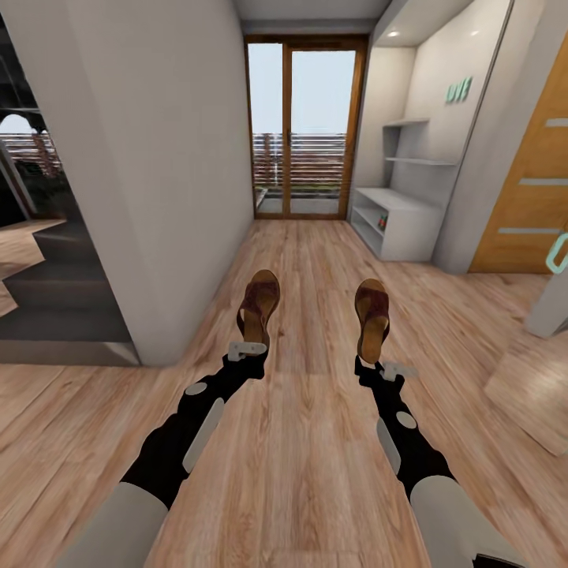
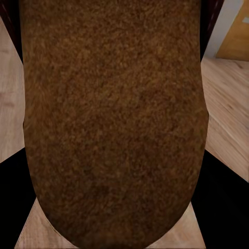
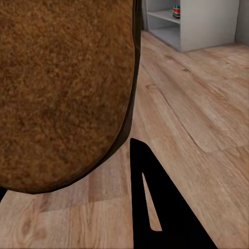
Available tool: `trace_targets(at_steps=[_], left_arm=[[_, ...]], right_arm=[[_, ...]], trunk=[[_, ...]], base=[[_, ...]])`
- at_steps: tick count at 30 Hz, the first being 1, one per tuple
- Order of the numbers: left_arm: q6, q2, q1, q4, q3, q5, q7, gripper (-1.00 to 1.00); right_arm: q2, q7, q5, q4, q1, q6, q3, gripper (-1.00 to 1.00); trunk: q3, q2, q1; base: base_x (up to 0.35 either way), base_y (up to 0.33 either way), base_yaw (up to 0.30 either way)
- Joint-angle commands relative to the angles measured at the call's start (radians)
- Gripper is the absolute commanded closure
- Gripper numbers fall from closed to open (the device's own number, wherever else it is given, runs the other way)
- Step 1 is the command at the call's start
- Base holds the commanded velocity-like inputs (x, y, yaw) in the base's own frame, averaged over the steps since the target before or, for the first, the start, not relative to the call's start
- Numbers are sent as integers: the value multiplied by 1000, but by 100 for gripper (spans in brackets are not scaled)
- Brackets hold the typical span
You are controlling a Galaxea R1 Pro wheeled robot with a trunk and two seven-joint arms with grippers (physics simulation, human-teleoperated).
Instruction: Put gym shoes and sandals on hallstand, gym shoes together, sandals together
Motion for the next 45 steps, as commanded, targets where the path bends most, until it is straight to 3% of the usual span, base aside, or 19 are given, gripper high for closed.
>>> trace_targets(at_steps=[1, 45], left_arm=[[6, 0, 0, -1, 1, 8, -2, 100], [6, -1, 0, -1, 0, 8, -2, 100]], right_arm=[[1, 1, 4, 0, -1, -3, -4, 100], [1, 1, 4, 1, -1, -3, -4, 100]], trunk=[[-1, 0, 0], [-1, 0, 0]], base=[[348, 0, 0], [348, 0, 0]])
